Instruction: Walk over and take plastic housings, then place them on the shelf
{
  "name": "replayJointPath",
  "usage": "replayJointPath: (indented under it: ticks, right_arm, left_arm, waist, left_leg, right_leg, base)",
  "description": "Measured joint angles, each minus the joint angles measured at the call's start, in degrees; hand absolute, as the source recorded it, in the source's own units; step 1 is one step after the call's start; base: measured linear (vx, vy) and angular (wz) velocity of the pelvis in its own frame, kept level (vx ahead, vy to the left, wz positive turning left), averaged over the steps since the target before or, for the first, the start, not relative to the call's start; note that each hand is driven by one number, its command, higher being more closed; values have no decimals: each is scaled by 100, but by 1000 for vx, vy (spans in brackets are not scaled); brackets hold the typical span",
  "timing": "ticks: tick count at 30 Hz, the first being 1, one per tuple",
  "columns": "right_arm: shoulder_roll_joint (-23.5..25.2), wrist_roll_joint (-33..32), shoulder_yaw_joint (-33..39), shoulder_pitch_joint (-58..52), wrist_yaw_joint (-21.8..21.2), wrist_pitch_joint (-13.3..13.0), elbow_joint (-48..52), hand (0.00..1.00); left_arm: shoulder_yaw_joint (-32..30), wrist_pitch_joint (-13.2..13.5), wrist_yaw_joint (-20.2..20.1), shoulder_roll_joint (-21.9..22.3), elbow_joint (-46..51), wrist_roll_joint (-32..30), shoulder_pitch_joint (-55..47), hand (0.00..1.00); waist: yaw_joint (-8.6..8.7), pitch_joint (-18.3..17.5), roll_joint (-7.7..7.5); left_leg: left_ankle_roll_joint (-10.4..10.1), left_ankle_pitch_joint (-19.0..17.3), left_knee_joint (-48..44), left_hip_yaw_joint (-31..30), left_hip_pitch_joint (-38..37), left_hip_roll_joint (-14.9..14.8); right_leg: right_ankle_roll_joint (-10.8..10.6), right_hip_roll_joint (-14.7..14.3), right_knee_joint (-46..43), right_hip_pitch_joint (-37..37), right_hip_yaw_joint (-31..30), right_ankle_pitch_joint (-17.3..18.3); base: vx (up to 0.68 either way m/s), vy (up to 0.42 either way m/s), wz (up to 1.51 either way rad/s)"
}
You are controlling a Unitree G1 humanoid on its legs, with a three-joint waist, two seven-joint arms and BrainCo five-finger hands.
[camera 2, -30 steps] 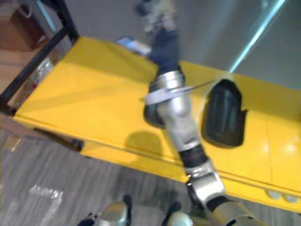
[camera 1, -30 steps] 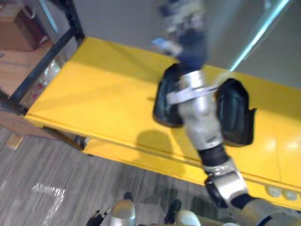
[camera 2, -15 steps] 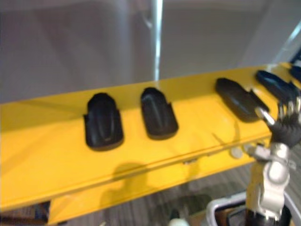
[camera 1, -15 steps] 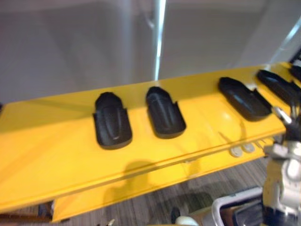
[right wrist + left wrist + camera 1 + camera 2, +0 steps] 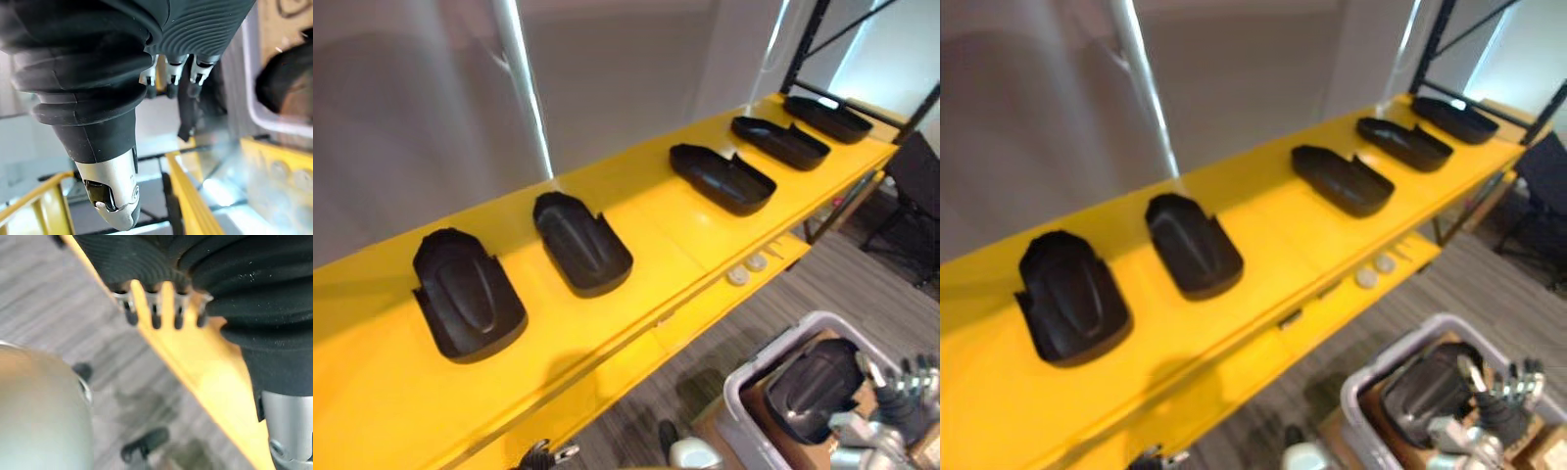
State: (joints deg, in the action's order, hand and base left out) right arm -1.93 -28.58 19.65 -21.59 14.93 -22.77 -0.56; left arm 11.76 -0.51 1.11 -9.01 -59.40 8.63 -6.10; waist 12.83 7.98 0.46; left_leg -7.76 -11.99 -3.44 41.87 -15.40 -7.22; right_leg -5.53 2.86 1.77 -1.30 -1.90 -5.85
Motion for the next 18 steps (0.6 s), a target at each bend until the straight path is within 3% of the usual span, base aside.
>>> replayJointPath:
  ticks: [1,2,4,5,6,7,8,10,13,15,18]
  right_arm:
    - [1,-1,-55,57,-2,-1,-21,0]
    - [-10,10,-280,209,-48,-8,-154,0]
    - [-63,18,-479,352,-153,-9,-241,0]
    - [-146,34,-676,551,-239,-15,-271,0]
    - [-260,191,-830,765,-258,-43,-435,0]
    - [-300,254,-894,871,-262,-44,-544,0]
    - [-334,247,-1032,1115,-286,-44,-689,0]
    - [-356,248,-1192,1245,-358,-44,-673,0]
    - [-386,266,-1269,1521,-373,19,-675,0]
    - [-471,255,-1269,1593,-351,52,-674,0]
    - [-480,229,-1404,1525,-291,106,-711,0]
  left_arm:
    - [-7,-13,2,3,-1,-2,8,0]
    - [-125,-33,1,2,2,60,21,0]
    - [-269,-26,6,20,27,121,24,0]
    - [-390,27,11,71,46,264,11,0]
    - [-480,98,12,129,48,339,4,0]
    - [-483,127,9,132,51,414,-10,0]
    - [-498,177,2,124,81,448,-22,0]
    - [-639,360,43,299,201,487,-113,0]
    - [-641,495,-31,254,193,443,10,0]
    - [-625,614,-39,265,164,425,25,0]
    - [-583,702,-31,269,195,382,37,0]
  waist:
    - [-3,15,26]
    - [-109,40,42]
    - [-205,69,49]
    - [-319,143,105]
    - [-423,163,249]
    - [-469,149,273]
    - [-550,160,293]
    - [-626,133,343]
    - [-614,262,136]
    - [-606,270,153]
    - [-623,295,156]
  left_leg:
    - [-10,-47,-128,4,-3,-47]
    - [144,-204,-1019,-402,268,-235]
    - [443,-301,-1949,-1057,623,-383]
    - [857,-449,-2746,-2028,1060,-394]
    - [952,-681,-2909,-2811,1207,-250]
    - [1003,-740,-2894,-3094,1276,-172]
    - [1011,-716,-2694,-3590,1434,0]
    - [885,-750,-2475,-3903,1410,183]
    - [811,-799,-2376,-3834,1481,343]
    - [661,-984,-2315,-3897,1537,392]
    - [653,-1243,-2370,-3983,1521,436]
  right_leg:
    - [2,-21,-1,-5,-37,2]
    - [34,-95,-91,-90,-347,22]
    - [138,-153,-184,-157,-598,89]
    - [192,-193,-231,-187,-908,121]
    - [194,-299,-237,-202,-1213,120]
    - [189,-321,-245,-247,-1372,114]
    - [177,-357,-321,-343,-1646,110]
    - [140,-419,-420,-545,-1847,102]
    - [109,-334,-713,-896,-1848,86]
    - [51,-305,-716,-962,-1838,55]
    - [-69,-322,-849,-1053,-1862,-21]
  base:
    - [-30,-64,-57]
    - [-15,-72,-70]
    - [27,-70,-92]
    - [50,36,-126]
    - [37,98,-133]
    - [11,190,-140]
    - [-14,158,-113]
    - [-19,183,-77]
    - [-58,144,-22]
    - [-71,109,5]
    - [-80,89,-4]
